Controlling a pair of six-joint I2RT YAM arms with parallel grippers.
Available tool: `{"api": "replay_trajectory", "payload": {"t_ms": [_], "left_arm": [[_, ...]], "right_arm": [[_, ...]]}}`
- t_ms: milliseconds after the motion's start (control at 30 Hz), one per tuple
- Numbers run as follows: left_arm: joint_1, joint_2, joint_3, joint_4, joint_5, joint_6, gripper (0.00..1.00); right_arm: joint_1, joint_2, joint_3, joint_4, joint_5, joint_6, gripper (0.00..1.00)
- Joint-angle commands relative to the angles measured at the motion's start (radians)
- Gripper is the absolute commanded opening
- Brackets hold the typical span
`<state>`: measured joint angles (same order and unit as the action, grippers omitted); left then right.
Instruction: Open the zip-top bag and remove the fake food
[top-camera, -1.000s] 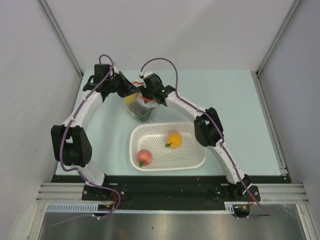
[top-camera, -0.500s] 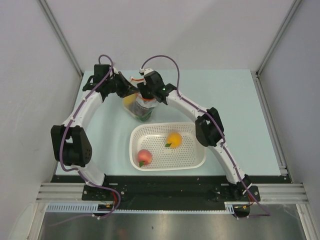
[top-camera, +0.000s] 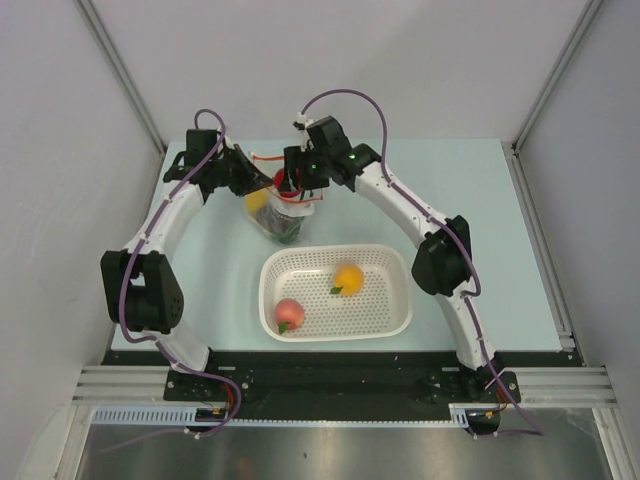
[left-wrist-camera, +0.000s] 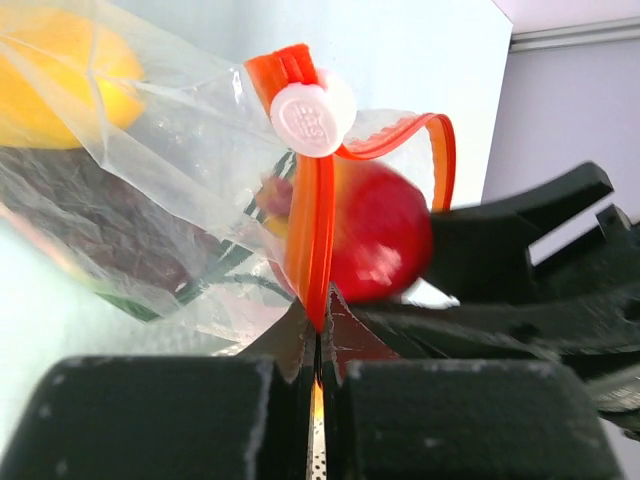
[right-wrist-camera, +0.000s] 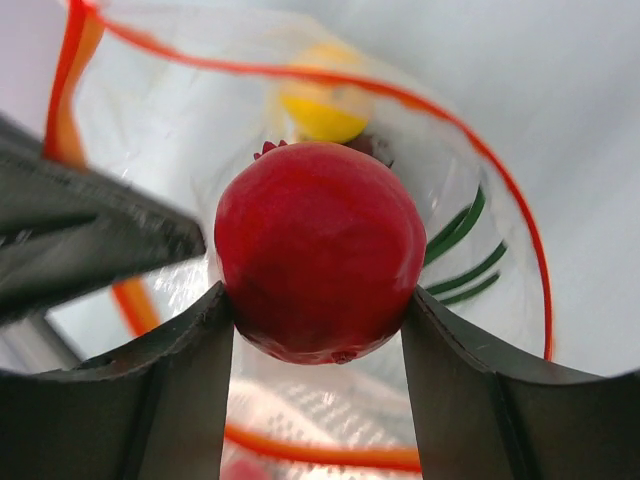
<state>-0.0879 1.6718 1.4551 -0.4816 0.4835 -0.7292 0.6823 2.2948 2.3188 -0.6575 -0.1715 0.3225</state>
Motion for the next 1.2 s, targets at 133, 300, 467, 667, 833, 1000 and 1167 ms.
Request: {"api": "replay_trajectory", "payload": {"t_ms": [133,300,467,667,833,1000,1167], "left_arm": [[0.010,-0.026,0.013,0.024,-0.016,0.028,0.00],[0.013,-0.026,0.010,0.032,-0.020,0.027,0.00],[0.011,-0.027,0.011,0.035,-0.020,0.027,0.00],[0.013,-0.026,0.019,0.038,-0.013,0.027,0.00],[0.014,-0.037,0.008,0.047,-0.010,0.025,0.00],[0.014,-0.038,0.004,0.046,-0.003,0.025,0.00],[0.013,-0.043,0.007,0.035,-0.005,0.036,0.00]], "right_arm": [[-0.043,-0.155,-0.009,-0.182,-0.296,0.063,0.18],[-0.043,-0.332,-0.140,-0.215,-0.277,0.006,0.19],[-0.041,-0.529,-0.431,-0.254,-0.224,-0.078,0.20],[-0.040,-0.762,-0.844,-0.345,-0.100,-0.148,0.20],[-0.014,-0.810,-1.004,-0.363,-0.028,-0.126,0.22],[0.043,-0.723,-1.067,-0.363,0.033,-0.122,0.23],[0.108,-0.614,-1.078,-0.416,0.098,-0.126,0.26]]}}
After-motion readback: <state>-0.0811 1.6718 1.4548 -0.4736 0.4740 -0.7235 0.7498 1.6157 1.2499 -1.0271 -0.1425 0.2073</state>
